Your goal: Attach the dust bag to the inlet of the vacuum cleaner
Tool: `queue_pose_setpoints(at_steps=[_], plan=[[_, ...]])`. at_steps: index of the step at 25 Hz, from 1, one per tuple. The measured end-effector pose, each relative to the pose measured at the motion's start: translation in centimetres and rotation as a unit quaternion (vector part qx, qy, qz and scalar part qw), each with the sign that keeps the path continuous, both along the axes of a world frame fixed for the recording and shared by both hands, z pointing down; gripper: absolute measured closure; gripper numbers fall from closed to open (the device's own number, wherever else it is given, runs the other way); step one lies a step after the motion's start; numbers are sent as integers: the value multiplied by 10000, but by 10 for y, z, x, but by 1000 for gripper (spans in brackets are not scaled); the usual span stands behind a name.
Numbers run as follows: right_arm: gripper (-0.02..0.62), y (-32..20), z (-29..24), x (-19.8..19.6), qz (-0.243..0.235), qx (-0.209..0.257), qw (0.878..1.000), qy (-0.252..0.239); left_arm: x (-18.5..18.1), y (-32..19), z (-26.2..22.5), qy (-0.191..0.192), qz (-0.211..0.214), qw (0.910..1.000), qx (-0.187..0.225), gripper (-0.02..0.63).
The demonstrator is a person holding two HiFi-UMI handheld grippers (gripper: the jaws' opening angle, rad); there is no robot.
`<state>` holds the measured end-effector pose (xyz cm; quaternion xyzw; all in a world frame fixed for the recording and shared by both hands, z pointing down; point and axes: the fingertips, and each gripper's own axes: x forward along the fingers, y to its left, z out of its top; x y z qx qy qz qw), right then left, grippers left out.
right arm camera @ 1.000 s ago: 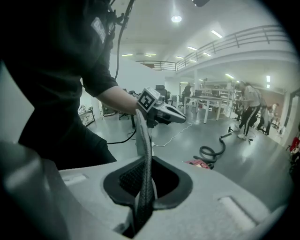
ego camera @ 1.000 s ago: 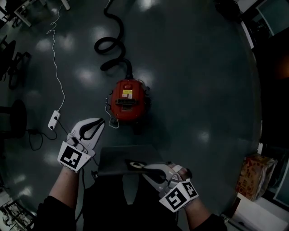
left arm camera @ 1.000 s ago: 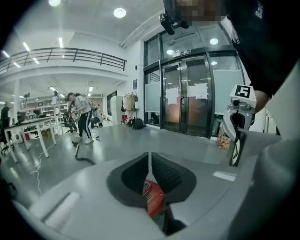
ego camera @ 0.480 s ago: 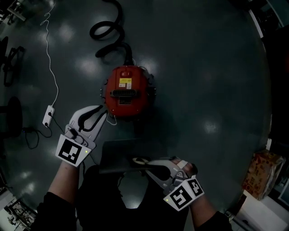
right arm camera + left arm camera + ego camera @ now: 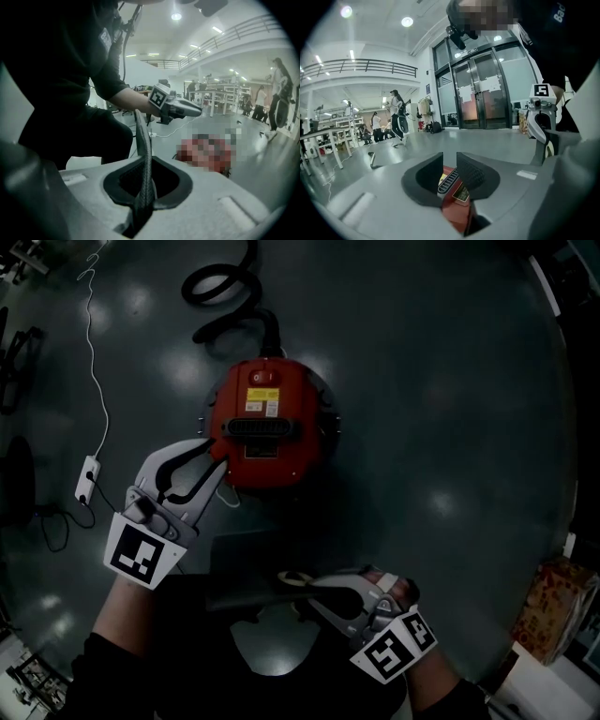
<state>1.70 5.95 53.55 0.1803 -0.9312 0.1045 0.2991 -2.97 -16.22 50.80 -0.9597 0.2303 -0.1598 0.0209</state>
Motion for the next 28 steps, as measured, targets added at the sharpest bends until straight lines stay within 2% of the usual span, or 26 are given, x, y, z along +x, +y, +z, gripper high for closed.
queue_pose_setpoints(at_steps=[5, 10, 16, 22, 28], plan=[[571, -6, 34, 2, -180, 0, 9998, -38, 3, -12, 25, 66, 56, 9997, 211, 502], [571, -9, 67, 3, -396, 99, 9991, 80, 12, -19, 46, 131, 395, 9978, 524, 472], [571, -14, 86, 4, -438, 181, 9989, -48, 20, -23, 58, 192, 721, 9941, 789, 453], [571, -16, 100, 6, -488, 277, 9984, -82, 28, -15, 79, 75, 1529, 9853, 761, 407], [571, -17, 115, 5, -519, 380, 9978, 146, 31, -15, 91, 45, 1901, 9801, 577, 385]])
